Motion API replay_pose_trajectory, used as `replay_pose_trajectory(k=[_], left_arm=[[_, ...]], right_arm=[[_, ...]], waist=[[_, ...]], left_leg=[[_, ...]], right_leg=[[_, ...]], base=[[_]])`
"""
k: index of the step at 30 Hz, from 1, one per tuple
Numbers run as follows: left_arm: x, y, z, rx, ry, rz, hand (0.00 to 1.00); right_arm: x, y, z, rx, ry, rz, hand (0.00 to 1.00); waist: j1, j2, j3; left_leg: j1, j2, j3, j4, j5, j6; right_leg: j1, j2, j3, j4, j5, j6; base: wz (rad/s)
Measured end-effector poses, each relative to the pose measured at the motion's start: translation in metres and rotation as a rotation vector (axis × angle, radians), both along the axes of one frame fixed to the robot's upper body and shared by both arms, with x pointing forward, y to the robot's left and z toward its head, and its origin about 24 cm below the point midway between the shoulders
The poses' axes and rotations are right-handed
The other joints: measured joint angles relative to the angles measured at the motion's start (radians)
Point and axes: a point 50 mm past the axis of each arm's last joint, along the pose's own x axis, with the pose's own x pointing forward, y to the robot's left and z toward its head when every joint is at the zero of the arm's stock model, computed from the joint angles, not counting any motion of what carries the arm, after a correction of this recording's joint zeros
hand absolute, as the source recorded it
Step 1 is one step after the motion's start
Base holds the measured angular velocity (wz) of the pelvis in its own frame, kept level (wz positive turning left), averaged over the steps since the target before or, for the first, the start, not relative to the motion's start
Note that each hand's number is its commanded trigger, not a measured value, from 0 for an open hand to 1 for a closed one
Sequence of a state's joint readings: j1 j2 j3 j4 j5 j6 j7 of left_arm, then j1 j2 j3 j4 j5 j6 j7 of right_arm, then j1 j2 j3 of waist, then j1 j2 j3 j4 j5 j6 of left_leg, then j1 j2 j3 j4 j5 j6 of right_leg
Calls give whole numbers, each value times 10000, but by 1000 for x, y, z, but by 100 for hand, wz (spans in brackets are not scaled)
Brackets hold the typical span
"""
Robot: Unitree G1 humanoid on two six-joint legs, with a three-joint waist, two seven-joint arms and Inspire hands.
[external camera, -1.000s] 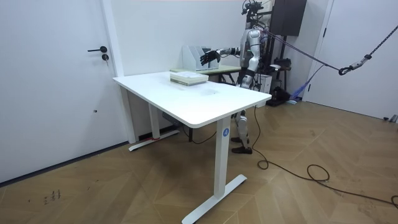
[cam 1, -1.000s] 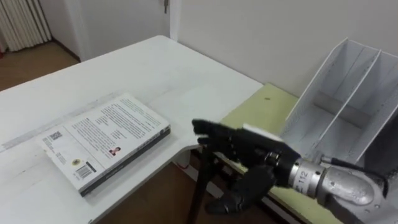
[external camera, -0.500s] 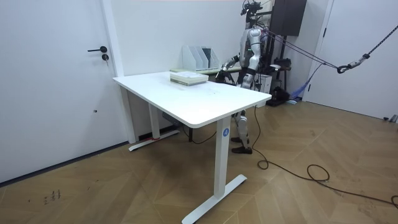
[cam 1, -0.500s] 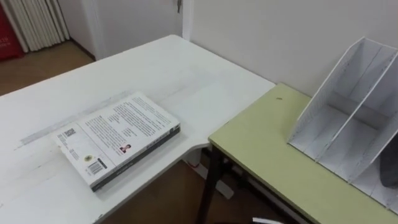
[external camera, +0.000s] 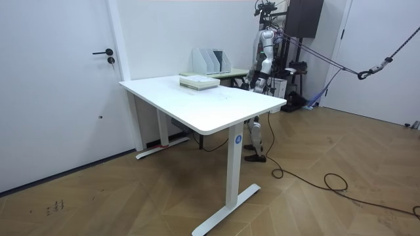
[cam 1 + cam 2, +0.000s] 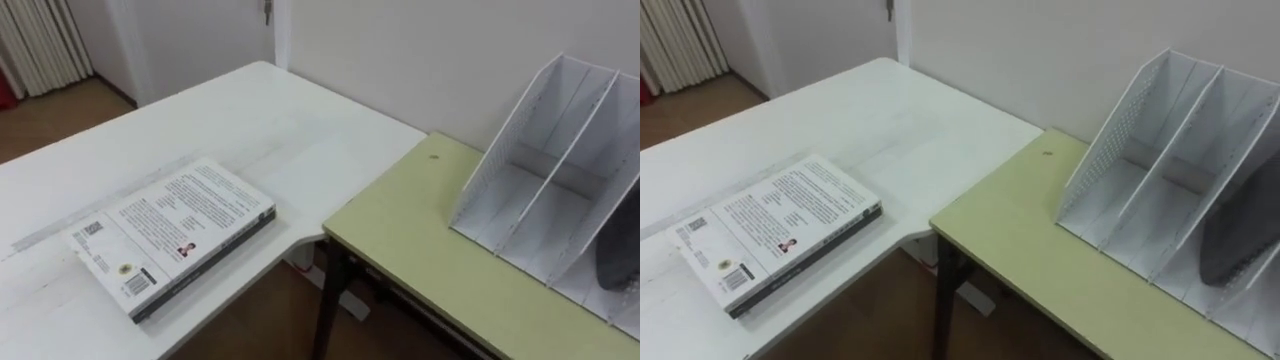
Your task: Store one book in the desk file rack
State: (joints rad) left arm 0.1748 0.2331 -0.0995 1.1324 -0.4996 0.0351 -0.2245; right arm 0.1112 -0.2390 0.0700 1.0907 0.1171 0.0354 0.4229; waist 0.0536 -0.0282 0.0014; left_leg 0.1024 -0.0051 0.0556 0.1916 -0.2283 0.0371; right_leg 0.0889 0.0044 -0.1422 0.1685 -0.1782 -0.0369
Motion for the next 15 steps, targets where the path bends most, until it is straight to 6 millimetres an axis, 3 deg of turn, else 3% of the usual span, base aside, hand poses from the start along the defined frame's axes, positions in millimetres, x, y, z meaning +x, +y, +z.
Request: replay_pose_trajectory(k=[7,15], left_arm=[[-6,-3,-2,83,126,-34,0],[-16,-2,-2,67,381,295,0]], right_arm=[[-28,-5,-7,-195,459,-2886,0],[-42,-8,-9,-717,835,-4199,0]], waist=[[-382,169,31],[-774,176,3]], left_leg=[[112,-27,0,-135,-3,6],[110,-58,-8,-129,-2,7]], right_leg=[[77,24,85,2,-10,26],[64,13,92,-10,-44,31]], base=[[0],[0]])
